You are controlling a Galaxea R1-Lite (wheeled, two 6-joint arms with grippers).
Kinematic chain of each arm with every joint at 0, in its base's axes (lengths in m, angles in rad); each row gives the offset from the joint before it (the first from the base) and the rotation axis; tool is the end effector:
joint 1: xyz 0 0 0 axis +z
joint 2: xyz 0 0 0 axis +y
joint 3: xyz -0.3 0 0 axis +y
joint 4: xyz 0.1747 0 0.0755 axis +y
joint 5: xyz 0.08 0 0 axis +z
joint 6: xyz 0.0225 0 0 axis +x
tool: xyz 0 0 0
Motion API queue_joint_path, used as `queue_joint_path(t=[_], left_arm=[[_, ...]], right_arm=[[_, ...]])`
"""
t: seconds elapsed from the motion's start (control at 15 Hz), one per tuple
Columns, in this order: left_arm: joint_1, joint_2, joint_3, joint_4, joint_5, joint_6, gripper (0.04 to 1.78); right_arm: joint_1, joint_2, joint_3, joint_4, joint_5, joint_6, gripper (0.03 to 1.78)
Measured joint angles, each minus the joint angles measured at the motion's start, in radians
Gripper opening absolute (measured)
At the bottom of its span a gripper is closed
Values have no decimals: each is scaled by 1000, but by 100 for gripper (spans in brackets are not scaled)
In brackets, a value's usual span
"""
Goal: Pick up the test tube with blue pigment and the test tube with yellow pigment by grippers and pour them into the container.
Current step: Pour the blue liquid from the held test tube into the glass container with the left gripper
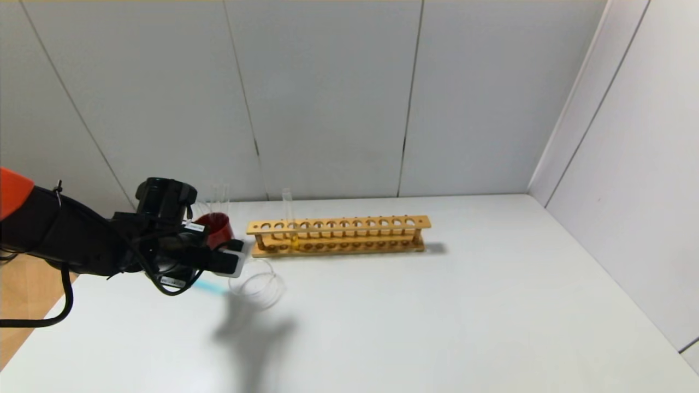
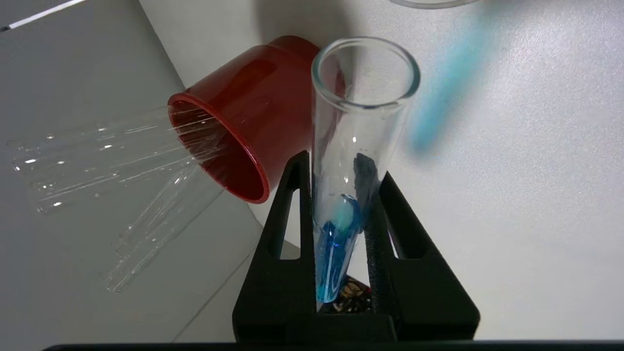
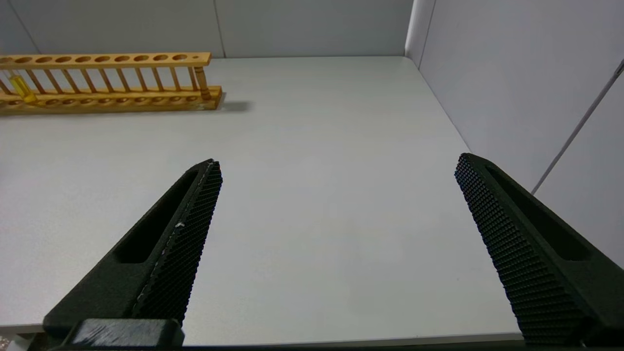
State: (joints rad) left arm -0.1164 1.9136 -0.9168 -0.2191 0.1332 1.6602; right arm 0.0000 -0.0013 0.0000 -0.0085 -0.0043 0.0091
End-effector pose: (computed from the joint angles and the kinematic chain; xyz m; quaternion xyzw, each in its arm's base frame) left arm 0.3301 -0.0356 0.1051 0.7147 0.2596 -0.2724 0.5896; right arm -0.0229 -0.0001 0.0763 0.0046 -0.0049 -0.0021 1.0000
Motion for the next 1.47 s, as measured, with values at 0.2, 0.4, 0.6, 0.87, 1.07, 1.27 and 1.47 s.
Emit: queue_joint_path(t=[0.2,0.4,0.6,0.87,1.07,1.27,1.47], left_arm=[[-7,6,-2,0,15,16,34],[-14,10,-4,0,18,18,34],[-19,15,-7,1,17,39,34],[-27,20,-7,2,55,65,34],[-29,30,-7,-1,57,64,34],[-34,43,-10,-1,57,64,34],[-43,48,-13,0,57,65,34]], right_arm=[[0,0,0,0,0,0,175],[0,0,0,0,0,0,175],[0,0,0,0,0,0,175],[0,0,0,0,0,0,175],[0,0,0,0,0,0,175],[0,0,0,0,0,0,175],[0,0,0,0,0,0,175]])
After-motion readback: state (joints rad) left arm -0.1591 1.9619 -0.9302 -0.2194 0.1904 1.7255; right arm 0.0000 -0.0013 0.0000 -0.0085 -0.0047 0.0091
